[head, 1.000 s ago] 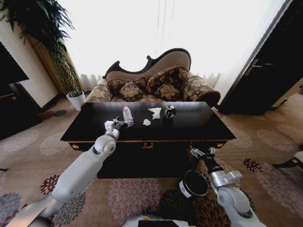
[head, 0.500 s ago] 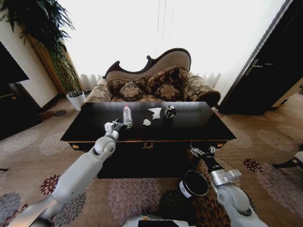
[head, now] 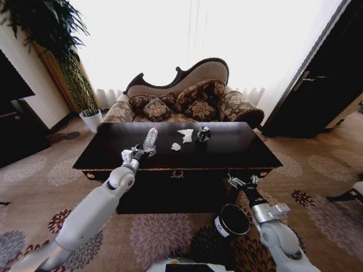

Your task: Move to the front of the table and place the trash on the table into the trash bin.

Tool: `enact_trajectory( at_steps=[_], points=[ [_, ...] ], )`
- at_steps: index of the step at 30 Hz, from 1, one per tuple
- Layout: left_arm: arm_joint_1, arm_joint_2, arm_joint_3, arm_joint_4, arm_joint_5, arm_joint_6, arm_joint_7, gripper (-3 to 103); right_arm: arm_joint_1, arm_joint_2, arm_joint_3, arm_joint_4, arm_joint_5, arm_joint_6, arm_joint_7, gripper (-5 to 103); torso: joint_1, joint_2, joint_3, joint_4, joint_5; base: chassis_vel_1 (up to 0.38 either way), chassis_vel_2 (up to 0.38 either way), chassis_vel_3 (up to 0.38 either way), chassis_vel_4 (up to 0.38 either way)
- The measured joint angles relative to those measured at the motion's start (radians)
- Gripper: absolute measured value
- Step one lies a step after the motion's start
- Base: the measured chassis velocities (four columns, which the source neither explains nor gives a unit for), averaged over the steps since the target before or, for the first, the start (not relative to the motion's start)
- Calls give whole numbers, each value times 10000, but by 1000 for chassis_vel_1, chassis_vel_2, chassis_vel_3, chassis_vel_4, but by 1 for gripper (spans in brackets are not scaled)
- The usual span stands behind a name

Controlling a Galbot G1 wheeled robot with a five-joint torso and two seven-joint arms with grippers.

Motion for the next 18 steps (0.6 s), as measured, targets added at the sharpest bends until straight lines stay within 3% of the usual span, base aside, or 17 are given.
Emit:
enact_trajectory(
  at_steps=[2, 4, 10, 18],
  points=[
    [7, -70, 49, 71, 57, -17, 67, 88, -10, 9, 36, 39, 41, 0, 0, 100, 0, 0, 0, 0, 0, 0, 0, 0, 0],
    [13, -84, 55, 81, 74, -21, 76, 88, -12, 13, 42, 45, 49, 0, 0, 100, 0, 0, 0, 0, 0, 0, 0, 0, 0],
    [121, -150, 78, 154, 240, -91, 240, 61, -31, 117, 56, 70, 58, 0, 0, 100, 0, 0, 0, -1, 0, 0, 0, 0, 0],
    [353, -24, -88, -11, 249, -111, 306, 43, -24, 194, 1, 82, 10, -2, 1, 100, 0, 0, 0, -1, 1, 0, 0, 0, 0]
  ],
)
